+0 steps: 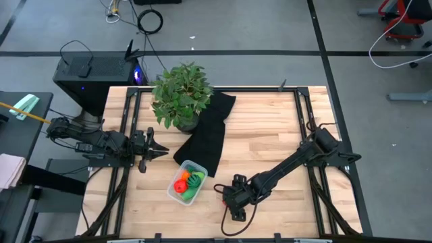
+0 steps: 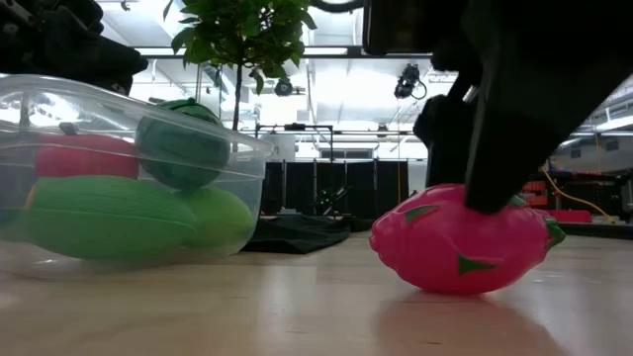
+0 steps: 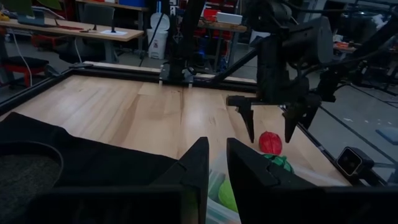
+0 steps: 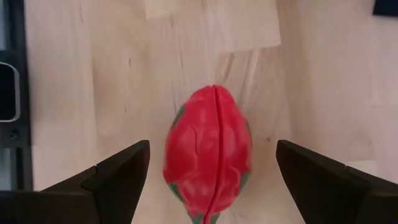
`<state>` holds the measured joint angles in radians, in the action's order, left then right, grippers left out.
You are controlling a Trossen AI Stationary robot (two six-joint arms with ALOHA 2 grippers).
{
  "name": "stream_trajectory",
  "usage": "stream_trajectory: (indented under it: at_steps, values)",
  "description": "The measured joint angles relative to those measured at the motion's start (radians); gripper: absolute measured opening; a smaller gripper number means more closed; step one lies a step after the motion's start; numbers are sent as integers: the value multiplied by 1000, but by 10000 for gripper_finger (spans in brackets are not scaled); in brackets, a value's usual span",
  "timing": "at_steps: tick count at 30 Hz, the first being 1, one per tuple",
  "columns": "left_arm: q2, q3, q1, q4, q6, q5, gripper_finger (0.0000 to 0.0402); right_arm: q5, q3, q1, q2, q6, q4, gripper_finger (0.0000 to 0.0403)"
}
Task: Pick and placing Produce into tupperware
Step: Put the red dragon fruit into the transparent bin
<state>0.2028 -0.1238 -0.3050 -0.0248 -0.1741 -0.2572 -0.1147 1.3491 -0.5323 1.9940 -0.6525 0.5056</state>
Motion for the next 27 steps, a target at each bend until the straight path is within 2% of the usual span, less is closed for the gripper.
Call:
stream_trajectory:
  at_steps: [11, 27]
  values:
    - [0, 0, 0, -2, 0, 0, 66, 8, 0, -1, 58, -5, -7, 354]
    - [0, 0, 0, -4, 1, 0, 66, 8, 0, 0, 50, -2, -40, 347]
